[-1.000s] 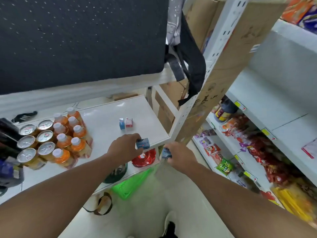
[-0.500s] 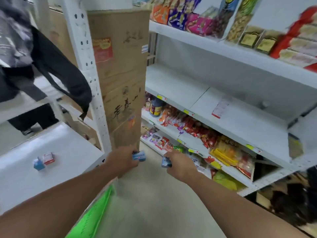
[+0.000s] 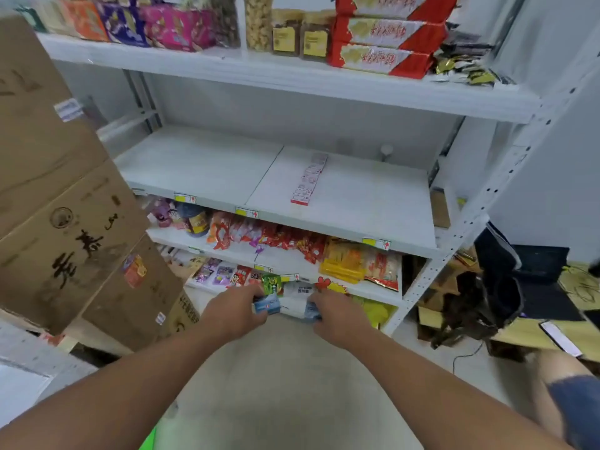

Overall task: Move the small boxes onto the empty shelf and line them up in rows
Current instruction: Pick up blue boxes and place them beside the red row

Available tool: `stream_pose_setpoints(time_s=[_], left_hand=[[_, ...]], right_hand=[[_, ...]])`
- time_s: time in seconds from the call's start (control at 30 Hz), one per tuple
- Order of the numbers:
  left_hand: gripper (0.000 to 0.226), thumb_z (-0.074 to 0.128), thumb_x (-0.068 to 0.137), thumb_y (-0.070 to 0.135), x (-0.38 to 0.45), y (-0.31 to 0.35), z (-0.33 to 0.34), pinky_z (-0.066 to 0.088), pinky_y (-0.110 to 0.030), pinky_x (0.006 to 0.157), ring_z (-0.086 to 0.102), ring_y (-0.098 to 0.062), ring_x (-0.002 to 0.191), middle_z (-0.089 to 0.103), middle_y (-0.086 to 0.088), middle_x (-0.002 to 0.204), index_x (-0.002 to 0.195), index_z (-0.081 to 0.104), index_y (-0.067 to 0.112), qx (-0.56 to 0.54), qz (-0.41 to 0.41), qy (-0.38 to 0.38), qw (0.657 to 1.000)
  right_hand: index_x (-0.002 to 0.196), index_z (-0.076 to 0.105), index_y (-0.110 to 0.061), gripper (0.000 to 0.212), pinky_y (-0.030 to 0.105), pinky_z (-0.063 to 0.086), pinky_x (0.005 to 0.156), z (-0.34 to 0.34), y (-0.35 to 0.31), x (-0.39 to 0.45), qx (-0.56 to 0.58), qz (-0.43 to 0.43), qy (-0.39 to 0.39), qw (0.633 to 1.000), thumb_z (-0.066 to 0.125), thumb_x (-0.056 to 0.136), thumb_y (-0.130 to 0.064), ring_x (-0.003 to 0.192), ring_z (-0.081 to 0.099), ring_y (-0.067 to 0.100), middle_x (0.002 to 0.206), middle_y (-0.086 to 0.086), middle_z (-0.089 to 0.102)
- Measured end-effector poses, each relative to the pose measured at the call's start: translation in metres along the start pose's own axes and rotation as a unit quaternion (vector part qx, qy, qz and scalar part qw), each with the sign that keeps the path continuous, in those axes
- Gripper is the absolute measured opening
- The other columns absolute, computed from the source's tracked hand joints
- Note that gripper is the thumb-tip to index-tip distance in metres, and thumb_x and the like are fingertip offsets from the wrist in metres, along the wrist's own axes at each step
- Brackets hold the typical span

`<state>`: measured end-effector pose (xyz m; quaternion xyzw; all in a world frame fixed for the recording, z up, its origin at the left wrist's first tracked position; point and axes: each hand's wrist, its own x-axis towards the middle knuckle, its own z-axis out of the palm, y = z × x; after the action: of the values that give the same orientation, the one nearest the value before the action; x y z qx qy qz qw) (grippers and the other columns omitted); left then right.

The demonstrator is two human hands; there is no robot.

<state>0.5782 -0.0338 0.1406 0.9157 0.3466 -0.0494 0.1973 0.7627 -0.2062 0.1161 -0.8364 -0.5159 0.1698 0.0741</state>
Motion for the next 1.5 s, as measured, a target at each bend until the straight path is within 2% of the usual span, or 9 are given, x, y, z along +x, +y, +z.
stream_pose_setpoints(time_s=[0.27,0.47,0.57,0.7,0.83,1.07,1.27,1.4,1.5], left_hand=[[0.045,0.073,0.091,0.052,0.072,0.055,0.023,0.061,-0.039,0.088,0.068,-0.013,0.101,0.074,0.01,0.122,0.132,0.069,0.033,-0.008,0.028,0.007,1.0],[0.042,0.072,0.092,0.049,0.137,0.051,0.022,0.059,-0.034,0.08,0.067,-0.012,0.096,0.076,0.009,0.118,0.131,0.067,0.033,-0.013,0.079,0.007,0.997],[0.041,0.072,0.094,0.051,0.17,0.041,0.015,0.051,-0.03,0.073,0.063,-0.009,0.09,0.075,0.011,0.119,0.131,0.068,0.035,-0.032,0.103,-0.008,0.994],[0.041,0.073,0.092,0.049,0.217,0.028,-0.003,0.056,-0.035,0.084,0.068,-0.013,0.103,0.073,0.012,0.123,0.13,0.069,0.035,-0.059,0.15,-0.027,0.986],[0.046,0.072,0.094,0.052,0.257,0.021,-0.008,0.055,-0.036,0.086,0.066,-0.015,0.104,0.071,0.011,0.126,0.136,0.067,0.033,-0.072,0.169,-0.017,0.983],[0.048,0.072,0.094,0.055,0.282,0.019,0.014,0.048,-0.033,0.077,0.064,-0.015,0.111,0.07,0.012,0.13,0.139,0.064,0.039,-0.072,0.17,-0.043,0.982],[0.046,0.072,0.094,0.055,0.325,0.036,0.014,0.054,-0.033,0.079,0.065,-0.011,0.105,0.072,0.013,0.127,0.136,0.065,0.038,-0.062,0.166,-0.036,0.983],[0.047,0.071,0.095,0.054,0.352,0.061,0.01,0.047,-0.029,0.074,0.064,-0.007,0.103,0.072,0.015,0.125,0.138,0.064,0.039,-0.054,0.167,-0.034,0.984],[0.047,0.072,0.094,0.055,0.38,0.084,0.001,0.054,-0.03,0.078,0.066,-0.006,0.101,0.072,0.015,0.126,0.137,0.064,0.037,-0.048,0.156,-0.021,0.986]], right_hand=[[0.119,0.065,-0.028,0.03,0.034,0.044,0.072,-0.015,0.068,0.015,0.012,0.056,0.009,0.998,0.063,0.089,-0.021,0.108,0.063,0.026,0.117,-0.002,0.063],[0.136,0.062,-0.028,0.045,0.041,0.057,0.086,-0.025,0.082,0.051,0.016,0.098,0.021,0.995,0.065,0.092,-0.021,0.114,0.062,0.027,0.124,0.0,0.062],[0.137,0.063,-0.027,0.045,0.042,0.057,0.085,-0.031,0.077,0.069,0.007,0.127,0.019,0.992,0.064,0.093,-0.021,0.115,0.062,0.028,0.124,0.001,0.062],[0.125,0.064,-0.027,0.035,0.041,0.056,0.08,-0.052,0.073,0.094,0.003,0.161,0.021,0.987,0.063,0.091,-0.022,0.109,0.063,0.03,0.118,0.0,0.061],[0.124,0.064,-0.027,0.033,0.038,0.053,0.076,-0.063,0.073,0.119,-0.006,0.187,0.036,0.982,0.064,0.091,-0.022,0.106,0.064,0.029,0.117,0.001,0.062],[0.131,0.064,-0.028,0.043,0.039,0.056,0.087,-0.083,0.084,0.158,0.019,0.207,0.046,0.977,0.067,0.089,-0.02,0.117,0.062,0.026,0.128,-0.002,0.065],[0.138,0.062,-0.031,0.047,0.036,0.054,0.085,-0.081,0.12,0.188,0.031,0.207,0.044,0.977,0.065,0.092,-0.023,0.117,0.062,0.025,0.127,-0.003,0.063],[0.132,0.064,-0.028,0.042,0.037,0.055,0.081,-0.081,0.155,0.214,0.042,0.188,0.044,0.98,0.066,0.091,-0.023,0.111,0.064,0.026,0.122,-0.001,0.063],[0.136,0.062,-0.029,0.045,0.04,0.058,0.085,-0.085,0.184,0.233,0.065,0.17,0.047,0.982,0.069,0.091,-0.023,0.112,0.063,0.026,0.123,-0.001,0.062]])
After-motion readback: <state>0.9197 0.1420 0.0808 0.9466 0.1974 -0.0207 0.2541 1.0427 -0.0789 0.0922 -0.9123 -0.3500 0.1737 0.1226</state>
